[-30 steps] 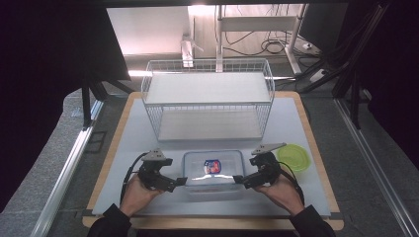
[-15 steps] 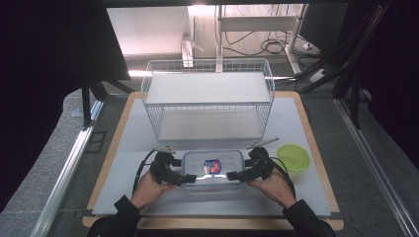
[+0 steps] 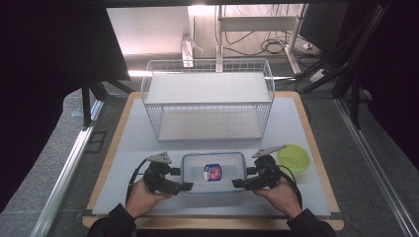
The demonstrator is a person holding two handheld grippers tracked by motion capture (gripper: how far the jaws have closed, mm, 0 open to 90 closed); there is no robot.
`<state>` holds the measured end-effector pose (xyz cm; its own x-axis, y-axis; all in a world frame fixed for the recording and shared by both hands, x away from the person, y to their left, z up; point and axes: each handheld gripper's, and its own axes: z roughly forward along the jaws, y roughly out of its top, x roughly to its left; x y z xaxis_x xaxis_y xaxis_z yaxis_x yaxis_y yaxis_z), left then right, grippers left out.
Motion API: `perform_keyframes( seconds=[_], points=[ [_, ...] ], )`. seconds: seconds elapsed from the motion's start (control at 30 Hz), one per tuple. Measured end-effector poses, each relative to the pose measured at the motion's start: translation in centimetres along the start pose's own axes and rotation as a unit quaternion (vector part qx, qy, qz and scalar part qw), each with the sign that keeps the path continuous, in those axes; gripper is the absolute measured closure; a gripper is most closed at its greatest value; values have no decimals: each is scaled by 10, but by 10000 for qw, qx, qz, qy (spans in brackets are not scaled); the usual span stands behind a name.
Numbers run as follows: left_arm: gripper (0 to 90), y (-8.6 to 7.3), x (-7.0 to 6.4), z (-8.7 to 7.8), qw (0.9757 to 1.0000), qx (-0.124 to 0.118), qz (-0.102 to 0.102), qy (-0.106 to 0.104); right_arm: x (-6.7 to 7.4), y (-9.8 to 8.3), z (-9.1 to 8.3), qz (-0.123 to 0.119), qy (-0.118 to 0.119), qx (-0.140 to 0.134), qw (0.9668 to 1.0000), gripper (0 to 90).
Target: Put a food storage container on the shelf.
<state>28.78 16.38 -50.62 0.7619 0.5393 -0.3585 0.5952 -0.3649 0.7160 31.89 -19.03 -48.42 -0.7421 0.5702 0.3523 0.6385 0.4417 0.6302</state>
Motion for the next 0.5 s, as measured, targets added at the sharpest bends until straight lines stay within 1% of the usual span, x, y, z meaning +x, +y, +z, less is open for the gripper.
perform_keyframes(
  seconds=[0.03,0.1,0.17,0.23,0.27,0.33,0.4,0.43,0.5],
  points=[
    [246,-1,-2,-2,10000,-46,-7,22,1,-1,-2,-1,-7,-30,10000,270],
    [304,-4,-2,-6,9999,-152,-20,-1,1,-5,-7,68,37,-137,9999,338],
    [351,-8,-1,-8,9996,-213,-136,-103,0,-8,-12,157,130,-228,9995,387],
    [381,-10,-2,-9,9992,-301,-226,-132,-1,-11,-14,234,177,-297,9991,414],
    [391,-11,-3,-10,9992,-312,-239,-121,0,-12,-15,258,186,-329,9990,423],
    [417,-11,-4,-12,9990,-359,-262,-106,2,-12,-16,293,157,-349,9988,434],
    [435,-10,-4,-12,9985,-427,-335,-68,3,-12,-17,361,119,-335,9987,445],
    [444,-10,-3,-13,9983,-465,-340,-37,4,-11,-17,375,93,-344,9987,457],
    [482,-10,-1,-15,9974,-590,-414,-20,4,-11,-19,356,65,-406,9985,497]
  ],
)
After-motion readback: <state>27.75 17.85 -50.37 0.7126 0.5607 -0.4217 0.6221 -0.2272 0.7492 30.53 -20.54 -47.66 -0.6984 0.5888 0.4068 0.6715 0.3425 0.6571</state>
